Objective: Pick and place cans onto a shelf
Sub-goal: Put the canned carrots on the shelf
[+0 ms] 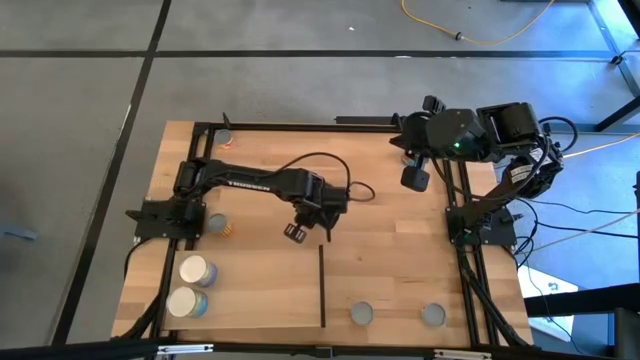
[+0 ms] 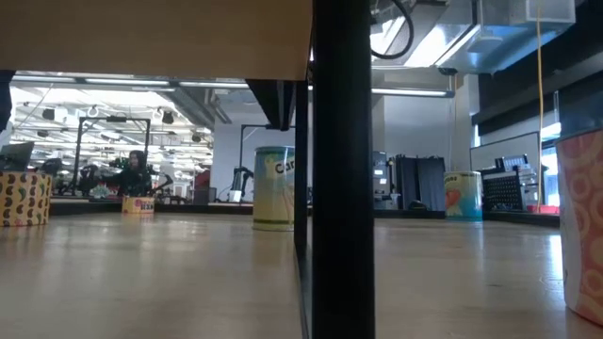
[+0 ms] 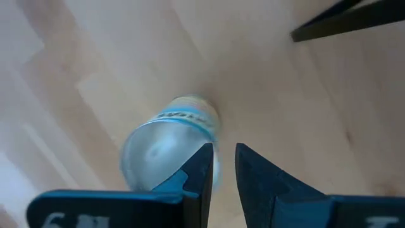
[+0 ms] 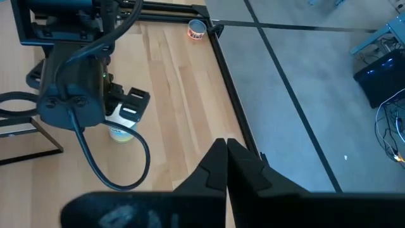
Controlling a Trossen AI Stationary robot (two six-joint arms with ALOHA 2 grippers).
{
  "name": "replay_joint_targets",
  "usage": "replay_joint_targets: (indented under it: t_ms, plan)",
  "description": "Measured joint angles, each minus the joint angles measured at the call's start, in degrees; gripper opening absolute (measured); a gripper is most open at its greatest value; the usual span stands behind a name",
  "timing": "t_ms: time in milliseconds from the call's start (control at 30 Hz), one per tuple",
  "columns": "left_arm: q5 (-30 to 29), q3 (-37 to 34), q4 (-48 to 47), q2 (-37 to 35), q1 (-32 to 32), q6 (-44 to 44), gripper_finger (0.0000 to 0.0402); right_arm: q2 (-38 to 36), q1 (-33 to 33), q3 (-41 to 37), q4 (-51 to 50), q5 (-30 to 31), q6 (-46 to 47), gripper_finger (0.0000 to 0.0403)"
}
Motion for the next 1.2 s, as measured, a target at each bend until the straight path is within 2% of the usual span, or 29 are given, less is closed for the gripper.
replay_joint_targets:
  t_ms: [300, 467, 633, 967, 1067, 1200]
  plan:
    - [0.0, -2.1, 2.7, 0.0, 0.6, -11.1, 0.0059, 0.0, 0.0, 0.0, 0.0, 0.0, 0.0, 0.0003]
    - [-0.5, -5.5, 3.5, -0.1, 0.6, -12.7, 0.0059, 0.0, 0.0, 0.0, 0.0, 0.0, 0.0, 0.0003]
    - [-5.2, -6.4, 4.5, -0.2, 0.4, -12.8, 0.0059, 0.0, 0.0, 0.0, 0.0, 0.0, 0.0, 0.0003]
    - [-5.4, -6.4, 5.1, -0.2, 0.8, -12.6, 0.0059, 0.0, 0.0, 0.0, 0.0, 0.0, 0.0, 0.0003]
    - [-5.9, -6.4, 5.1, -0.1, 1.3, -13.0, 0.0047, 0.0, 0.0, 0.0, 0.0, 0.0, -0.1, 0.0003]
    - [-5.9, -6.4, 5.2, -0.1, 2.4, -13.5, 0.0008, 0.0, 0.0, 0.0, 0.0, 0.0, -0.2, 0.0003]
